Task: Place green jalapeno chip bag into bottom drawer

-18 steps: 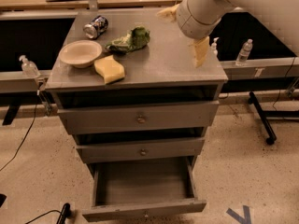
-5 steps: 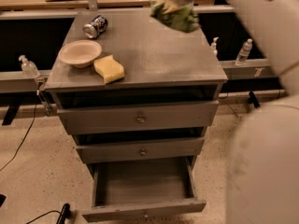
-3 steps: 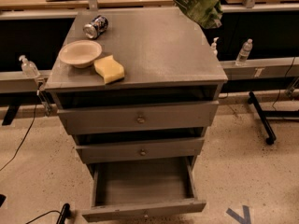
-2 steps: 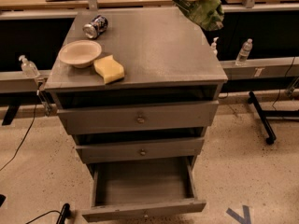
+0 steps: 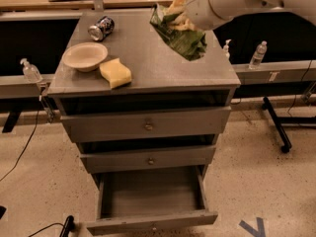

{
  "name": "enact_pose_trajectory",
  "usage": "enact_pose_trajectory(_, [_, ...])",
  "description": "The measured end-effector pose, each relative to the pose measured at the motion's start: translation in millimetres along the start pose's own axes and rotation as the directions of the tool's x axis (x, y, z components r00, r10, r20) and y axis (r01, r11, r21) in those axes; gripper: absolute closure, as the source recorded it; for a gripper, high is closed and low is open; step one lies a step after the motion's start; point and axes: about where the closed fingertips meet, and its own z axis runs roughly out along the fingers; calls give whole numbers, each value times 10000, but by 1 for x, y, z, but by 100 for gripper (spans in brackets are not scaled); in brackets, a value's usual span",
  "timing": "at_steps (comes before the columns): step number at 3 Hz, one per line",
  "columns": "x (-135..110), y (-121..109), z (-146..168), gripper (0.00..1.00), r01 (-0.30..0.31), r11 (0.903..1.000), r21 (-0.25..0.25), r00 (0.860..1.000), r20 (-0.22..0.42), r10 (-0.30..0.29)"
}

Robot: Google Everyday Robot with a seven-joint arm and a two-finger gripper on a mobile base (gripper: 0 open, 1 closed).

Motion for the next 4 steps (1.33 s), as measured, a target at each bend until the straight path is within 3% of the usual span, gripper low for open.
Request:
enact_pose_trajectory(1, [-64,51,-11,100,-174,9998,-48,9936,1112,178])
enact_pose_trajectory(2, [-95,92,-11,100,-213,9994,-275,9841,1758,258])
enact_pose_trajectory(3, [-110,149,16,100,-297,9962,-817,9720,2299,478])
enact_pose_trajectory(4, [-110,149,16,100,-285,9962,-825,9723,2292,468])
